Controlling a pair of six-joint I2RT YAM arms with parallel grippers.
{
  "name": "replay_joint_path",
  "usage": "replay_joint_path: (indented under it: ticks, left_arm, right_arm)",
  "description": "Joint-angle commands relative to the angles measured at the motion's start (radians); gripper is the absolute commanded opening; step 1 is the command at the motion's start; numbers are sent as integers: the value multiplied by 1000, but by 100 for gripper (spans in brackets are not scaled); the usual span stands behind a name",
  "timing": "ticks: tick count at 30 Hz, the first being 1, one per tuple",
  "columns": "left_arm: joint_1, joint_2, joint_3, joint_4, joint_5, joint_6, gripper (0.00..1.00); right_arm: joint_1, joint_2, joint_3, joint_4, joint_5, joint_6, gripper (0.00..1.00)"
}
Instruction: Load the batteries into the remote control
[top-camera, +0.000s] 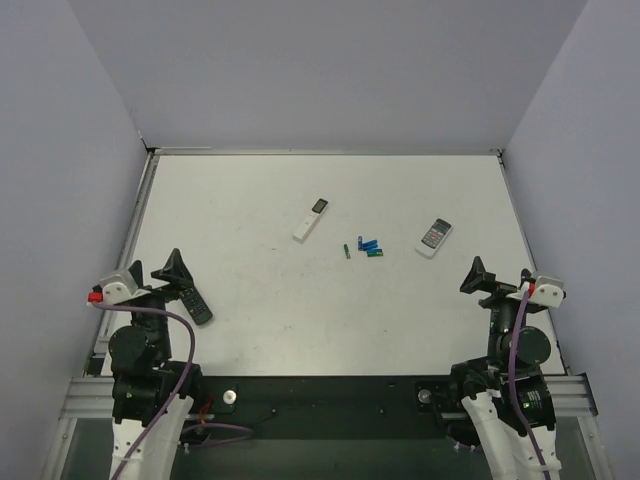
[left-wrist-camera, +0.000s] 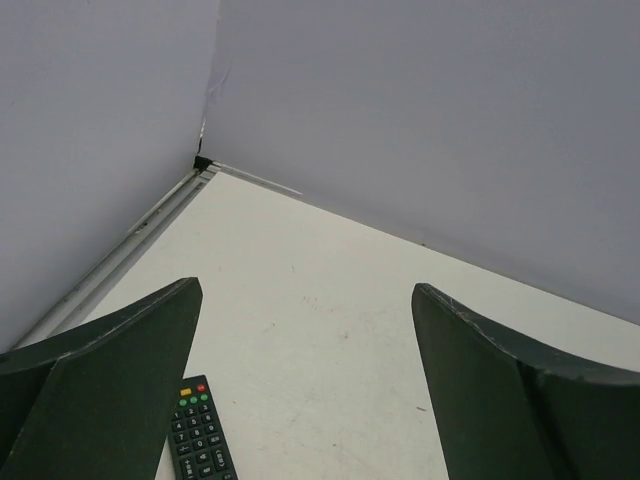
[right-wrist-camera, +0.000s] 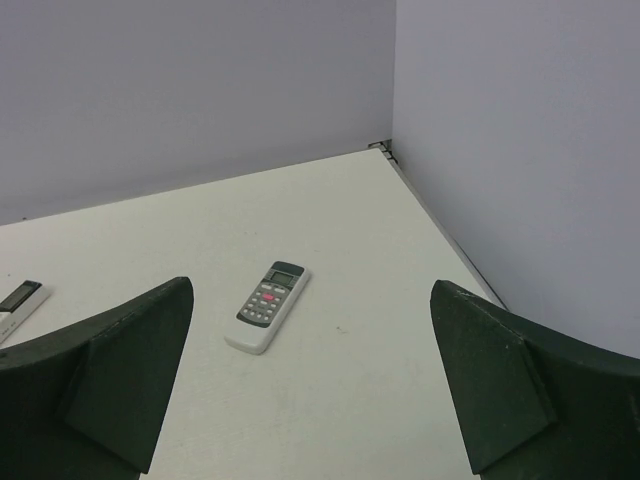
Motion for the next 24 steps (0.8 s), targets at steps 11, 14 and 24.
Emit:
replay_joint_path:
  ticks: [11,14,24]
  left_arm:
    - [3,269,120,-137,-22,-163,97]
    - [5,349,149,-200,-39,-200,97]
    - [14,914,359,-558,-115,-341,97]
  right_arm:
    - [68,-93,10,20,13,34,100]
    - [87,-98,10,19,20,33,100]
    - [144,-134,2,25,10,28,100]
